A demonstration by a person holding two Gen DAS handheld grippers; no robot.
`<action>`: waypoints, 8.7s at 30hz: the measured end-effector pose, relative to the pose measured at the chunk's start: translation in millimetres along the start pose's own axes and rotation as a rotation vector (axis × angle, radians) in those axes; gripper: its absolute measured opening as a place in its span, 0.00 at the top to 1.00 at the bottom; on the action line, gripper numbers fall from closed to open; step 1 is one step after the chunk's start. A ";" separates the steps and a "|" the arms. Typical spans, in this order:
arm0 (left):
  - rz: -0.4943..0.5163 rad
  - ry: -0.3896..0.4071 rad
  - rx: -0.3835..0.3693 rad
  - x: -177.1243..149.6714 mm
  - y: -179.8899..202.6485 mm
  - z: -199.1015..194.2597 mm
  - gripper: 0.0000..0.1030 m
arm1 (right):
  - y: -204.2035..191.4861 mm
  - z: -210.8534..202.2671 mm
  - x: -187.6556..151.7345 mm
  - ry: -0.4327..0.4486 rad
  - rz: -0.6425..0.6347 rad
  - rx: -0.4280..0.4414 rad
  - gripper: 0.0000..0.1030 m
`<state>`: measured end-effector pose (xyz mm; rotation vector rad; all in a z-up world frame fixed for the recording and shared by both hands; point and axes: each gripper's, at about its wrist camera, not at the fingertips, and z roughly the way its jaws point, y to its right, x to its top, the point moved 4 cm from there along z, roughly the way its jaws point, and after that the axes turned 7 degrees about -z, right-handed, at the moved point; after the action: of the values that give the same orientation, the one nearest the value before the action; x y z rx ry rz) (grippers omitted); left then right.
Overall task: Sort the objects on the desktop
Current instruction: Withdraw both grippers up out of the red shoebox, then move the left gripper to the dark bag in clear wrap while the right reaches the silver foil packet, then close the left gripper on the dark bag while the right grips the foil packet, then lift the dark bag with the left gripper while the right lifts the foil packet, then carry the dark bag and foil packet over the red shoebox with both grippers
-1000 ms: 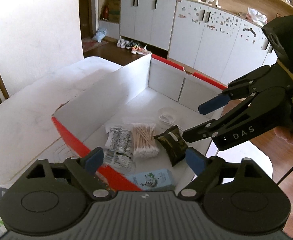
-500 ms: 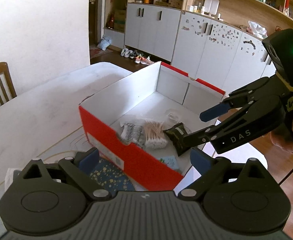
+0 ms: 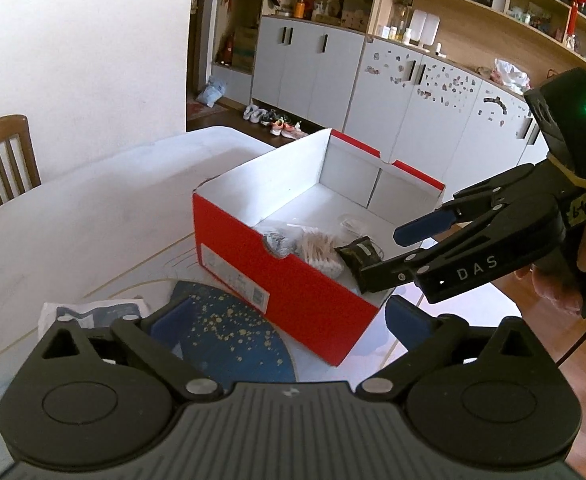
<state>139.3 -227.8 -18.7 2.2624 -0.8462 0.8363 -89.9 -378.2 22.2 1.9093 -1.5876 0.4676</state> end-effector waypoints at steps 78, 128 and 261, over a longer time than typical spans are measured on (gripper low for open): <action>-0.215 -0.051 0.187 -111.7 -190.1 -17.6 0.01 | -183.9 127.1 38.9 -0.065 -0.158 0.211 0.35; -0.279 -0.004 0.114 -114.4 -183.6 -43.0 0.64 | -188.9 84.0 20.3 -0.012 -0.208 0.241 0.84; 0.026 -0.088 0.025 78.7 46.6 125.3 0.64 | 134.6 37.1 60.2 0.081 -0.162 0.087 0.84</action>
<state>196.9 -371.4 -28.8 2.3293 -0.9109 0.7676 -211.1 -461.1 61.5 2.0386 -1.3682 0.5450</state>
